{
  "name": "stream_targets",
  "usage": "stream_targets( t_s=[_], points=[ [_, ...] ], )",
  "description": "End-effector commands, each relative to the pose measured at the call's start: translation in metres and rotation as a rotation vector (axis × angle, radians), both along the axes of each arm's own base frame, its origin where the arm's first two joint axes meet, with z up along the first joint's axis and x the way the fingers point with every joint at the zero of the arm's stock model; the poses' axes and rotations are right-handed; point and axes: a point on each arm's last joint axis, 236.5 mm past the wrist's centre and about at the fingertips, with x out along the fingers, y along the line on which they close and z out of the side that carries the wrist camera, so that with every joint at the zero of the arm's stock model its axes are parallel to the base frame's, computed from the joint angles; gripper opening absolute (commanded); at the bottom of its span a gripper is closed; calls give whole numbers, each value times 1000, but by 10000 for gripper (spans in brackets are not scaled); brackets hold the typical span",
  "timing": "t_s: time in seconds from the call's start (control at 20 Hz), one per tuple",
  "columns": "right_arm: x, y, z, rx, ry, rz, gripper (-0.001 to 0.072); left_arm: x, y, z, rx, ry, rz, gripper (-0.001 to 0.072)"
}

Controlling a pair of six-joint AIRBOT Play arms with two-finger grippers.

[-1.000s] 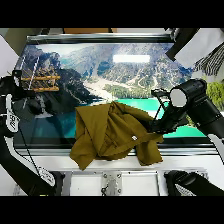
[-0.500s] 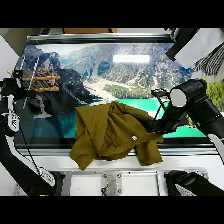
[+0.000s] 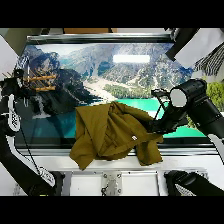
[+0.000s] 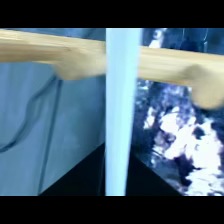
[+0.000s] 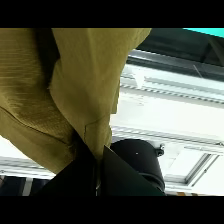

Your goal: Fold the clothes and pants, and hang the long-sleeved shirts on hangers.

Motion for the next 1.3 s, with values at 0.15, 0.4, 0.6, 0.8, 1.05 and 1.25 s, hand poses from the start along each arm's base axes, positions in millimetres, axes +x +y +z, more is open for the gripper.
stream_targets(
  t_s=[0.15, 0.4, 0.6, 0.8, 1.05, 1.25],
  points=[
    [0, 0, 0, 0, 0, 1, 17, 1, 0, 31, 15, -33, 4, 11],
    [0, 0, 0, 0, 0, 1, 17, 2, -11, 111, 61, -125, -12, 11],
    [0, 0, 0, 0, 0, 1, 17, 3, -43, 168, 90, -179, -80, 11],
    [0, 0, 0, 0, 0, 1, 17, -5, -92, 204, 94, -158, -197, 12],
    [0, 0, 0, 0, 0, 1, 17, -43, -232, 243, -178, -122, -676, 12],
    [0, 0, 0, 0, 0, 1, 17, -126, -331, 282, -425, -65, -1165, 11]
  ],
)
